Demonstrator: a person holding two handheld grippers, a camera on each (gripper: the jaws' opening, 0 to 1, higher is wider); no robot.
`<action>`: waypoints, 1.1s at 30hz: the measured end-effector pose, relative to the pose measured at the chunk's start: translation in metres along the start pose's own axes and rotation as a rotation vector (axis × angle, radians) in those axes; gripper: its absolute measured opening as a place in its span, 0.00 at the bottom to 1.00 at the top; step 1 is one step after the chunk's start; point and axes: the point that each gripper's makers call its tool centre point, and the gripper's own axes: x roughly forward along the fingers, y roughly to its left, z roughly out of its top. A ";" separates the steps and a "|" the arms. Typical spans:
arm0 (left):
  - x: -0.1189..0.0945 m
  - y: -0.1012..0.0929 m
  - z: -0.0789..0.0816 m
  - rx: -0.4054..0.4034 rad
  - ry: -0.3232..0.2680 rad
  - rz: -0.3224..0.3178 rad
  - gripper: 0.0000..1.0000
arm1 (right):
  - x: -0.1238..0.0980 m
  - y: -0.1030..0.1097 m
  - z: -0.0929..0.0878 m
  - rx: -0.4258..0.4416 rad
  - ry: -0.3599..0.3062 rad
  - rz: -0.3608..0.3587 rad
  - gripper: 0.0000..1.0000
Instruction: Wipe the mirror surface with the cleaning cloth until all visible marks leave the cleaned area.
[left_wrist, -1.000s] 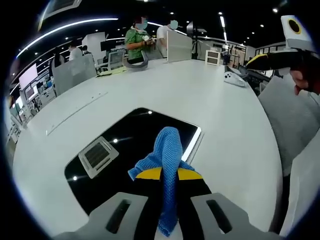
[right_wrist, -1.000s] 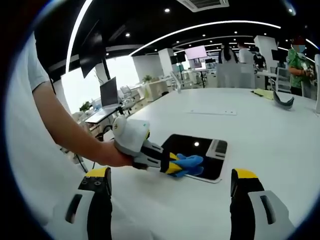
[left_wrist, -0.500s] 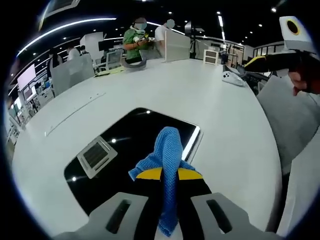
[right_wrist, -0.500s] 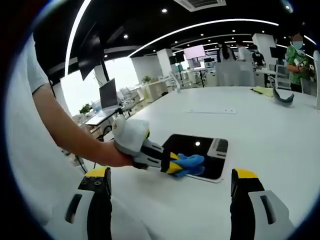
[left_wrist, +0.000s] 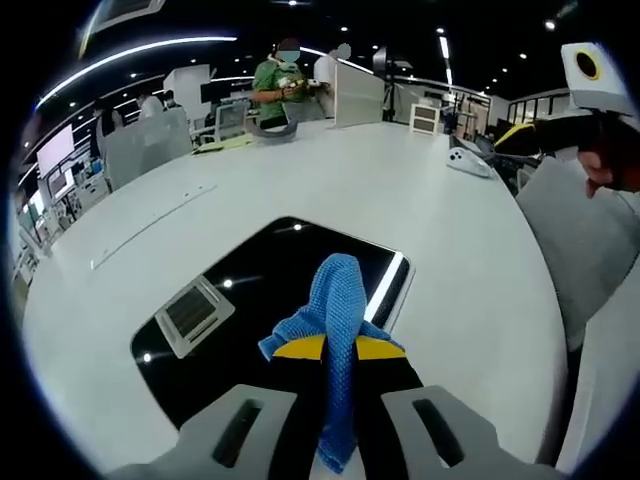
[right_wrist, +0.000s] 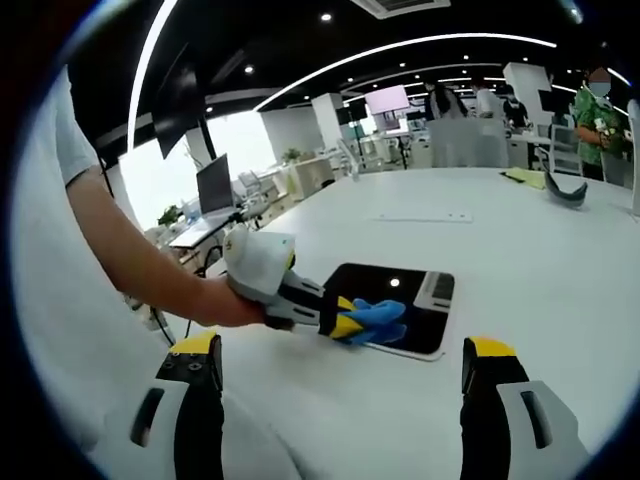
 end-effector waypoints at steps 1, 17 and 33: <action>0.000 0.001 0.000 0.000 0.001 0.003 0.07 | 0.000 0.000 0.000 0.000 0.000 0.000 1.00; 0.000 0.011 0.001 -0.015 -0.011 0.019 0.07 | 0.005 0.002 -0.003 0.009 0.008 0.012 1.00; 0.001 0.020 0.002 -0.007 -0.019 0.036 0.07 | 0.003 0.000 -0.003 0.011 0.008 0.005 1.00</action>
